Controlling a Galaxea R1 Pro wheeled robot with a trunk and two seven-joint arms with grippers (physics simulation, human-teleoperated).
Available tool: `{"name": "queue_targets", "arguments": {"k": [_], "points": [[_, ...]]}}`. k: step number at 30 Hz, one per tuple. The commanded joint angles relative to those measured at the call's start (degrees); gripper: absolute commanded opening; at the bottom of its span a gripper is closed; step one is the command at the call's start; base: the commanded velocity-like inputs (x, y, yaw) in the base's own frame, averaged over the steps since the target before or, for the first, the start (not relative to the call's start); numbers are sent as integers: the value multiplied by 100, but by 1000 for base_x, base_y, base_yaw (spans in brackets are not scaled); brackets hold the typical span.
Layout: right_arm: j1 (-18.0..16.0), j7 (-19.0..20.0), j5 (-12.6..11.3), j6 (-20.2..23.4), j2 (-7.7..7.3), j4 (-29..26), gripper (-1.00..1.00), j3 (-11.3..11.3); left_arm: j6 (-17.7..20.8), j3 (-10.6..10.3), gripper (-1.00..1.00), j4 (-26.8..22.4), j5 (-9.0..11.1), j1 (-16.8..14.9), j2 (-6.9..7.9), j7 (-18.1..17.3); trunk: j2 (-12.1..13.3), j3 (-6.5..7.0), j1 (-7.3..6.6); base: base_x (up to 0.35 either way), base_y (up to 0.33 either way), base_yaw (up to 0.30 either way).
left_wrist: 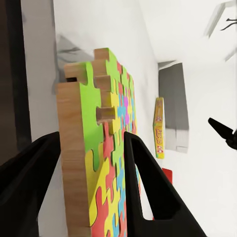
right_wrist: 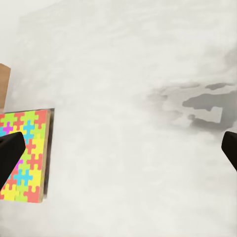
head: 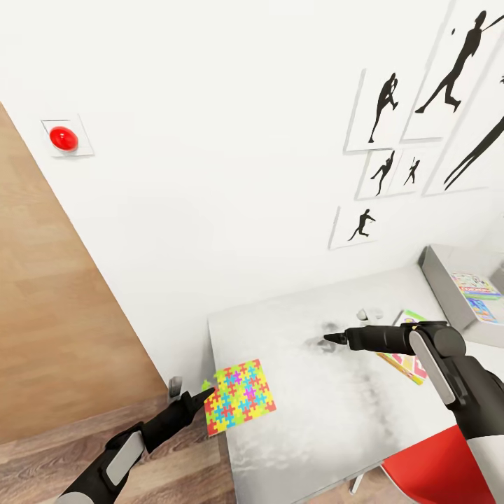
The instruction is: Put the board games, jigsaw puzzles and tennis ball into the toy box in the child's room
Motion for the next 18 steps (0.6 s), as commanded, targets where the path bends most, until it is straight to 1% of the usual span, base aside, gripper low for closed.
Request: {"name": "queue_targets", "arguments": {"k": [1,6,12,15,16,18], "points": [[-6,40,35,15,-5,-3,100,3,39,-31,-100,-1,60,-3,7,-16,-8,-9,2,0,0,0],[-2,40,32,15,-12,-4,100,-4,33,-31,-100,-1,58,-1,3,-67,-8,-9,2,0,0,0],[96,46,28,15,-38,-126,100,-34,31,-31,-100,-42,61,0,0,-135,-8,-9,2,0,0,0],[198,104,30,15,-58,-353,100,-54,43,-31,-100,-234,63,19,2,-202,-8,-9,2,0,0,0],[198,104,30,15,-58,-353,100,-54,43,-31,-100,-234,63,19,2,-202,-8,-9,2,0,0,0],[312,182,30,15,-67,-552,100,-82,85,-30,-100,-507,74,38,4,-226,-8,-9,2,0,0,0]]}}
